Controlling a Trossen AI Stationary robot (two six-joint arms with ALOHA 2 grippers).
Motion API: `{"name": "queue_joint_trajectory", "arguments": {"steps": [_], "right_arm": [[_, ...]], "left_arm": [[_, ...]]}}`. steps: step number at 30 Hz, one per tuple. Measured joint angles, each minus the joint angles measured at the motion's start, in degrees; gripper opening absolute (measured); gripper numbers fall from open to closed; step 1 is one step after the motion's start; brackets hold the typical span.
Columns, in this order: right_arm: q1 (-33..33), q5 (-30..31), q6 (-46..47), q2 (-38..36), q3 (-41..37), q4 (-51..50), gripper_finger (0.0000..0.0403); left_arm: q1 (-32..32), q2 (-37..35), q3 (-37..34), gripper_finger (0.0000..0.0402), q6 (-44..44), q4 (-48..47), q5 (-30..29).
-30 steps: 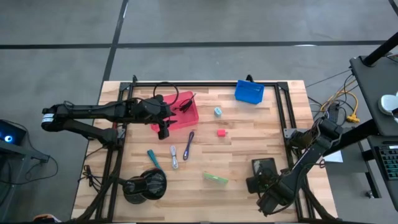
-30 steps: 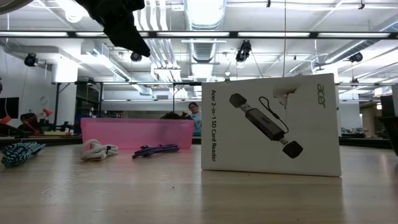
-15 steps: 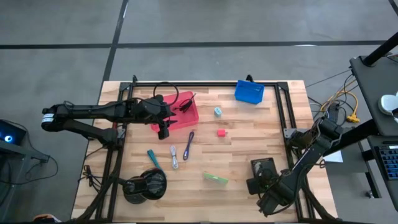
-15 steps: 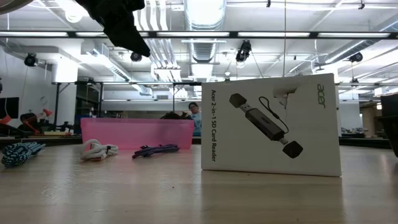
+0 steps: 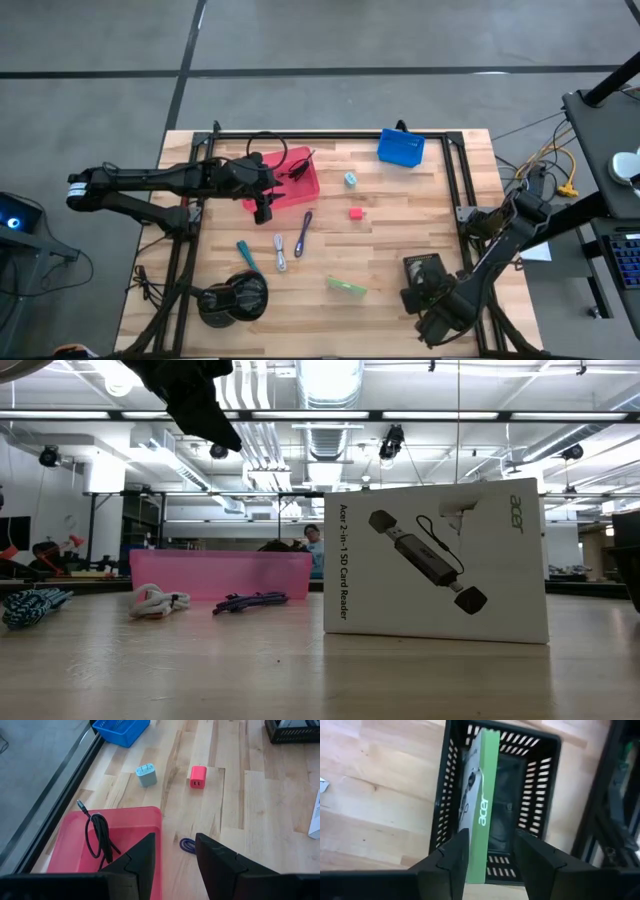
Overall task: Pick and place items into bin
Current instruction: Put the usb box into the black bin
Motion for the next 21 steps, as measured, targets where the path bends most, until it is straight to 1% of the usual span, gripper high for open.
{"name": "queue_joint_trajectory", "arguments": {"steps": [1,4,8,21], "right_arm": [[0.00,0.62,-0.15,-0.02,0.35,-0.39,0.0143],[0.01,5.48,-2.12,-0.02,1.39,0.54,0.0137],[-0.02,10.27,-6.54,-0.02,1.60,5.39,0.0123],[0.00,10.01,-9.03,-0.02,1.30,9.01,0.0053]], "left_arm": [[0.01,0.00,0.00,0.0124,0.00,-0.01,0.00],[-0.01,0.00,0.00,0.0124,0.00,-0.02,0.00],[0.01,0.02,0.00,0.0124,0.04,0.00,0.00],[-0.01,0.93,-0.17,0.0124,0.05,0.00,0.00]]}}
